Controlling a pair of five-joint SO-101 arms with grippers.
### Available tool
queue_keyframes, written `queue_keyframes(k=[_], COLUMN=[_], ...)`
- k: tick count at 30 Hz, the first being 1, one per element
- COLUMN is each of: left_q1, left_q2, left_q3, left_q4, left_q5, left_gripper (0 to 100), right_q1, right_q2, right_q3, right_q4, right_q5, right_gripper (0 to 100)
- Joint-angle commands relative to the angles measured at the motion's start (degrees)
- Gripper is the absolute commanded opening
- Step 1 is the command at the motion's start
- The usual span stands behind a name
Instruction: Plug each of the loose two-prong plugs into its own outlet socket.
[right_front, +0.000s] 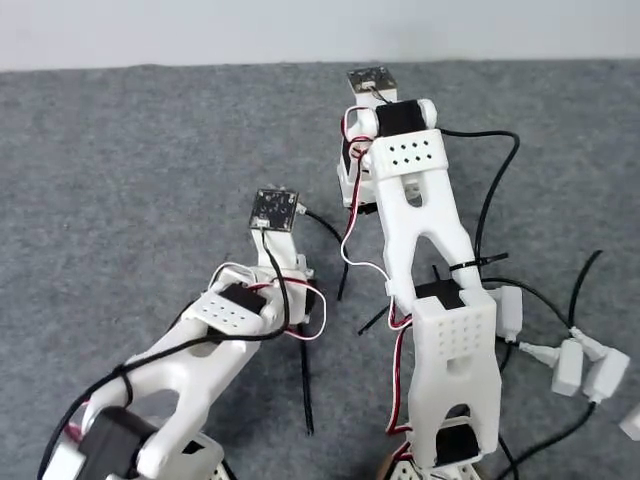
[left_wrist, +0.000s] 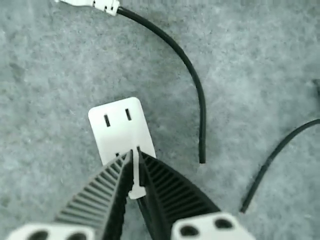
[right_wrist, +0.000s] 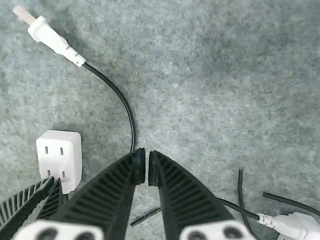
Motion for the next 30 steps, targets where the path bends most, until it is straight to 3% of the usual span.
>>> queue_keyframes(k=[1, 5, 10, 15, 19, 24, 30], left_q1=[-0.1, -0.8, -7.3, -11.3, -18.2, -25.4, -26.5], left_q2=[-8.8, -21.0, -35.0, -39.5, -41.8, -44.5, -44.5], left_q3=[1.8, 7.2, 14.2, 23.4, 25.0, 25.4, 25.6], left_q4=[0.2, 0.2, 0.2, 0.4, 0.1, -3.2, -4.4], left_q5=[-0.9, -0.9, -1.1, -15.0, -23.8, -19.3, -18.3], left_gripper=[1, 1, 1, 1, 1, 1, 1], right_q1=[0.5, -0.3, -2.5, -4.1, -5.6, -5.6, -5.6], right_q2=[-0.7, -0.1, 4.0, 10.9, 13.4, 17.1, 20.7], right_q3=[-1.3, -0.9, -0.9, -1.7, -5.4, -8.0, -11.3], right_q4=[-0.9, -1.3, 1.3, 1.9, -5.7, -16.0, -13.6], right_q5=[0.6, 0.2, 0.3, 0.5, 0.8, 10.7, 15.4], right_gripper=[0.9, 1.2, 2.3, 12.1, 14.7, 14.7, 14.7])
